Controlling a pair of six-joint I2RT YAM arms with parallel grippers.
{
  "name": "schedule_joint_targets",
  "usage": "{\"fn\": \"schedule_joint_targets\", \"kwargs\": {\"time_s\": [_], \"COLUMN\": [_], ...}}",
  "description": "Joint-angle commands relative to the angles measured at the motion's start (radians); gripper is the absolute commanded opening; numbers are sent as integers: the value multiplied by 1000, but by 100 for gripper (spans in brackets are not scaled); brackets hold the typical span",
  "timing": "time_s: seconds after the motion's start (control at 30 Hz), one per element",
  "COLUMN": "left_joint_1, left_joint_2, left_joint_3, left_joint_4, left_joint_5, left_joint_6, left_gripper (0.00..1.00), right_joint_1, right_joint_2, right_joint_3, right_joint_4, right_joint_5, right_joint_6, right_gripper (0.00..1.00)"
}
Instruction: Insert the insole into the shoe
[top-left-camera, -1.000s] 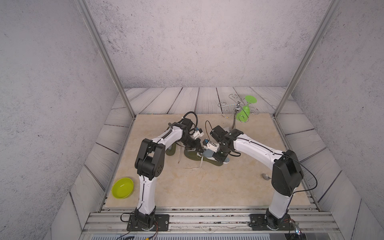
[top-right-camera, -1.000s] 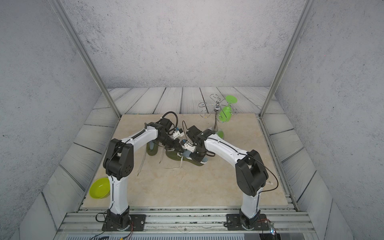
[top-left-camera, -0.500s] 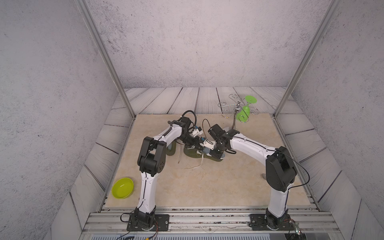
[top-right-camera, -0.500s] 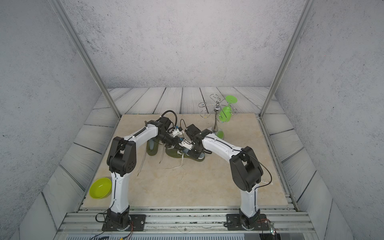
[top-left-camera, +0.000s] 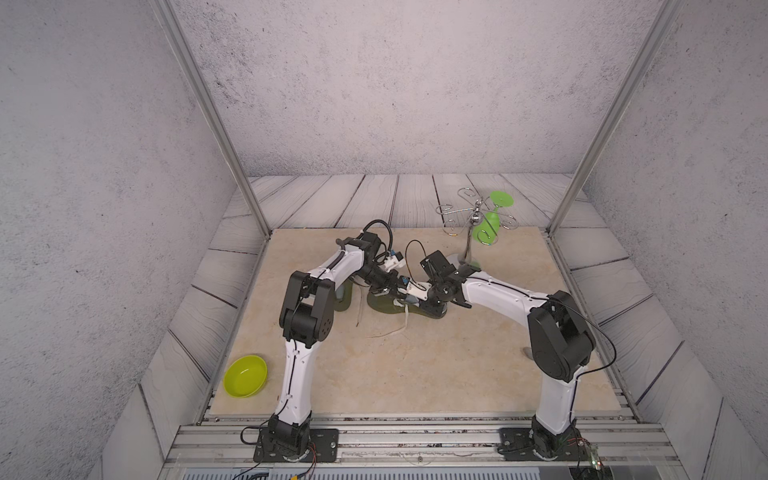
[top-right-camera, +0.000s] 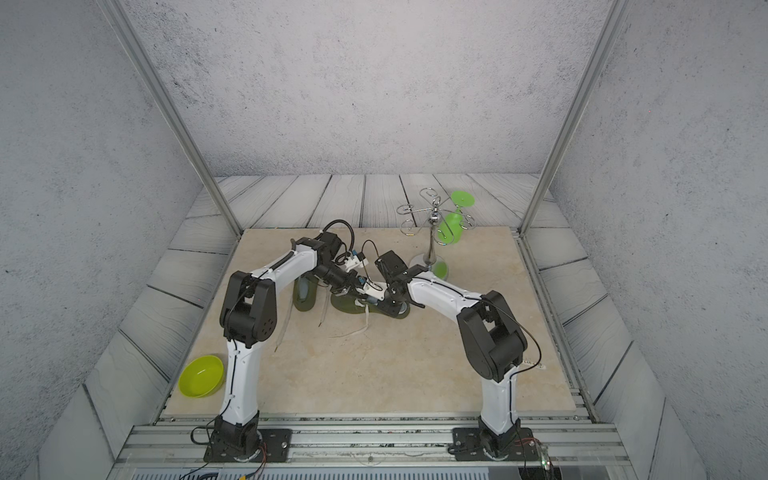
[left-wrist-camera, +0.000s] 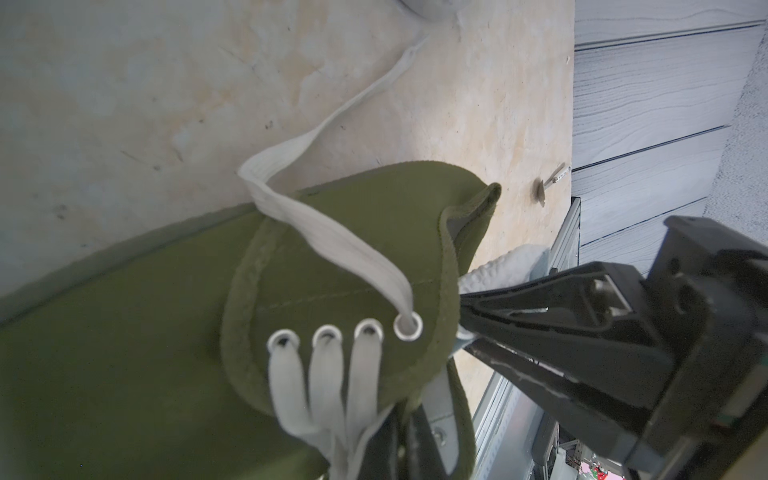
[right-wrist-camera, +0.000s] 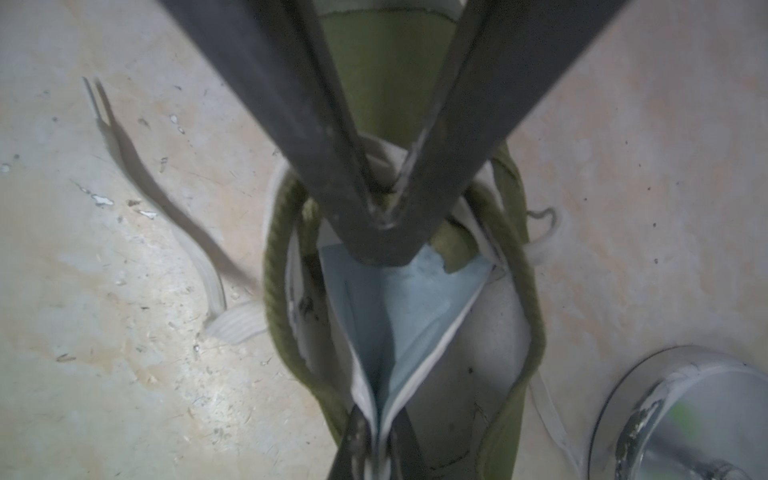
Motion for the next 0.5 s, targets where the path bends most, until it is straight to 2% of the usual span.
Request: {"fn": "schedule_joint_targets", "kwargs": {"time_s": [0.0, 0.27, 0.47], "left_joint_1": [-9, -8, 19], "left_joint_2": [23, 36, 39], "left_joint_3": [36, 44, 59], "left_joint_4": [-46, -62, -99], "left_joint_5": [87, 105, 88], "left_joint_6": [42, 55, 75], "left_gripper": [0, 0, 0], "right_joint_1": [4, -1, -1], "right_joint_2": [45, 92, 59], "right_joint_3": [15, 31, 44], "right_joint_4": [140, 197, 84], "right_joint_5": [-55, -76, -5], "right_joint_6": [-32, -37, -66], "right_gripper": [10, 10, 9]}}
